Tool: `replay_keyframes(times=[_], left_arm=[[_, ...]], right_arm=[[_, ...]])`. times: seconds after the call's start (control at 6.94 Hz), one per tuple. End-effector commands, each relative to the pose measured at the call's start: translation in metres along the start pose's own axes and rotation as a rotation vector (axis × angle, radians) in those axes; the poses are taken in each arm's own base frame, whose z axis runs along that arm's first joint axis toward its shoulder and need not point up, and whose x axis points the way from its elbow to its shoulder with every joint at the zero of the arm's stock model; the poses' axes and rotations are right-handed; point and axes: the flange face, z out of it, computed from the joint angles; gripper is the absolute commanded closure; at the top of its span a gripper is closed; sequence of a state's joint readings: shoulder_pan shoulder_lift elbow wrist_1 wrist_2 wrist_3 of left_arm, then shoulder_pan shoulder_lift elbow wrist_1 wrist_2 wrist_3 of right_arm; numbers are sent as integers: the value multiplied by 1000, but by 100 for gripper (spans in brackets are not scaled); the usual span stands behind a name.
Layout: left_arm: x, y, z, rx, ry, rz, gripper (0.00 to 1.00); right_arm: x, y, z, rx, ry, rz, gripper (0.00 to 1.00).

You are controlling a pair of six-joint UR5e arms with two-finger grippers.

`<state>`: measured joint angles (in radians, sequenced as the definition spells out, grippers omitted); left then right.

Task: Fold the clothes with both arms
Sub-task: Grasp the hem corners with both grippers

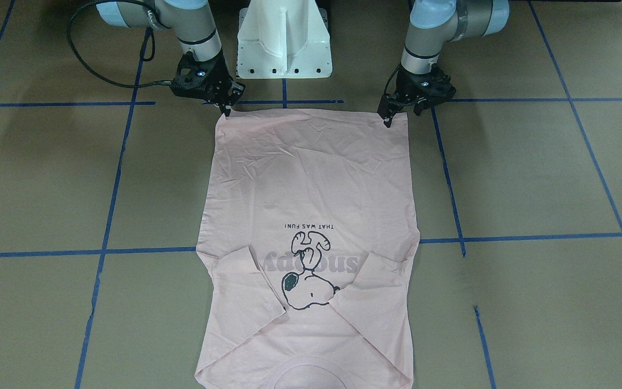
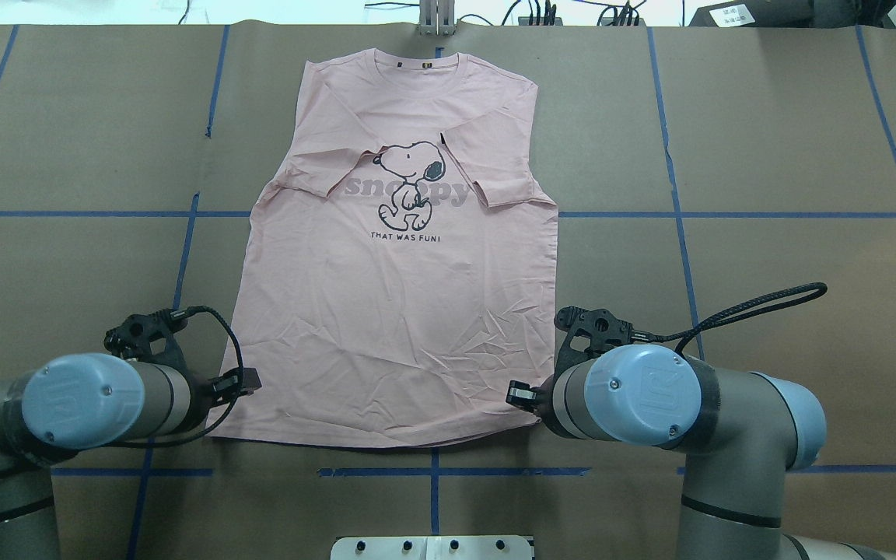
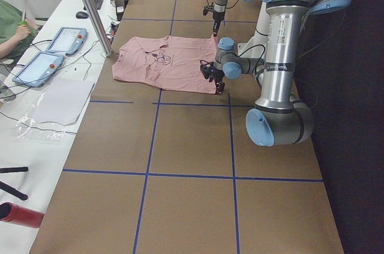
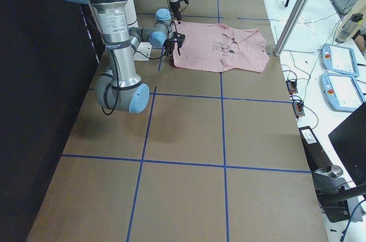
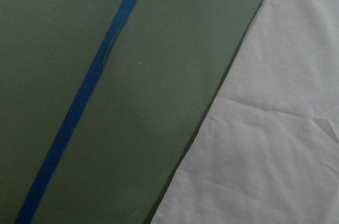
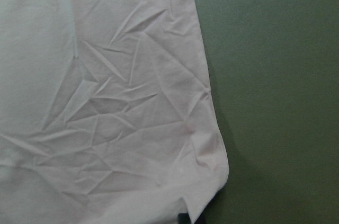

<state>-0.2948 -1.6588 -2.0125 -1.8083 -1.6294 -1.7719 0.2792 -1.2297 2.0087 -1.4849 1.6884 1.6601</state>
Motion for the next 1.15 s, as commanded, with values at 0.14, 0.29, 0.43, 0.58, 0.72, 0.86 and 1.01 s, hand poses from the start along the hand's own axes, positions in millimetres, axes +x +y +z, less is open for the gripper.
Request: replay_keyframes(times=[0.14, 0.29, 0.43, 0.58, 0.72, 0.86, 1.01], left_arm=[[-3, 5, 8, 1, -16, 4, 10], [-3, 5, 8, 1, -16, 4, 28], [-3, 5, 8, 0, -17, 4, 55], [-3, 6, 8, -3, -16, 8, 80], [-2, 6, 7, -4, -14, 12, 95], [1, 6, 4, -6, -5, 14, 100], [2, 8, 2, -12, -2, 13, 100]], right_arm=[[-1, 0, -1, -1, -2, 1, 100], [-2, 0, -2, -1, -5, 1, 100], [-2, 0, -2, -1, -5, 1, 100], [-1, 0, -2, 0, -5, 2, 100], [-1, 0, -3, 0, -6, 1, 100], [0, -1, -2, 0, -3, 2, 100], [2, -1, -1, 1, 0, 2, 100]])
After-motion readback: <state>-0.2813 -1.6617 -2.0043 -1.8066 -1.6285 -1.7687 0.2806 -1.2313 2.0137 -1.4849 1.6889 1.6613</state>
